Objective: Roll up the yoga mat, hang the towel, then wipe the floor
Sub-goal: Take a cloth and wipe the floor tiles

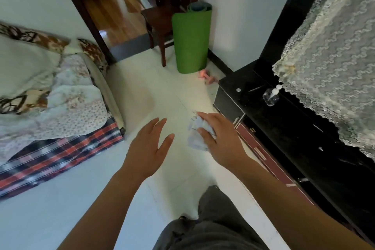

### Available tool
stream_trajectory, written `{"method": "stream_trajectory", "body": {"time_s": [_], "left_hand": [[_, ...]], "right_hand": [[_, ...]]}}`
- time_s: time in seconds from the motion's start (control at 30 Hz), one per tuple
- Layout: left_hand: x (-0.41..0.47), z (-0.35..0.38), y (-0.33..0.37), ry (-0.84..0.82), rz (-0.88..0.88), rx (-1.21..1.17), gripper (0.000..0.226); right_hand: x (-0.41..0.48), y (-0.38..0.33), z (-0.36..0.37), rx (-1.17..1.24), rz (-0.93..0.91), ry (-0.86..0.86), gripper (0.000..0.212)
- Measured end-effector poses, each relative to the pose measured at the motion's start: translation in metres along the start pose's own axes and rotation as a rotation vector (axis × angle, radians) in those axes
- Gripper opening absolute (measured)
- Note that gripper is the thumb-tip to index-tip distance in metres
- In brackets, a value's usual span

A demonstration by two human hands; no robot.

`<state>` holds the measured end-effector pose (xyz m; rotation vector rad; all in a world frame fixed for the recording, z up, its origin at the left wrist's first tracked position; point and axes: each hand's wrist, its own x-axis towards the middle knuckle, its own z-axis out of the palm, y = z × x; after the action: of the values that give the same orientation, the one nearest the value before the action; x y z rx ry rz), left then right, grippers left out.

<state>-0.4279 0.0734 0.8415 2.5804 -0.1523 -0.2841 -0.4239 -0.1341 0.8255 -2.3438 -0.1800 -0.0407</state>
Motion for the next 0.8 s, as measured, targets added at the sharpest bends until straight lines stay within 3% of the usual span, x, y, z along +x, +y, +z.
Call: {"method": "stream_trajectory", "body": {"time_s": [0.2, 0.47, 0.63, 0.8], "left_hand": [[0.087, -0.022, -0.023, -0.020, -0.010, 0.001, 0.064], [0.269, -0.065, -0.036, -0.034, 0.006, 0.060, 0.068], [0.365, -0.101, -0.039, -0.011, 0.003, 0.126, 0.084], [0.423, -0.116, -0.045, -0.049, -0.061, 0.102, 0.061]], "right_hand": [[0.092, 0.009, 0.015, 0.027, 0.021, 0.016, 0.045], [0.273, 0.055, 0.024, 0.040, 0.069, 0.018, 0.036], [0.378, 0.070, 0.014, 0.010, 0.033, -0.005, 0.036], [0.450, 0.067, 0.011, -0.011, -0.033, 0.022, 0.033]]}}
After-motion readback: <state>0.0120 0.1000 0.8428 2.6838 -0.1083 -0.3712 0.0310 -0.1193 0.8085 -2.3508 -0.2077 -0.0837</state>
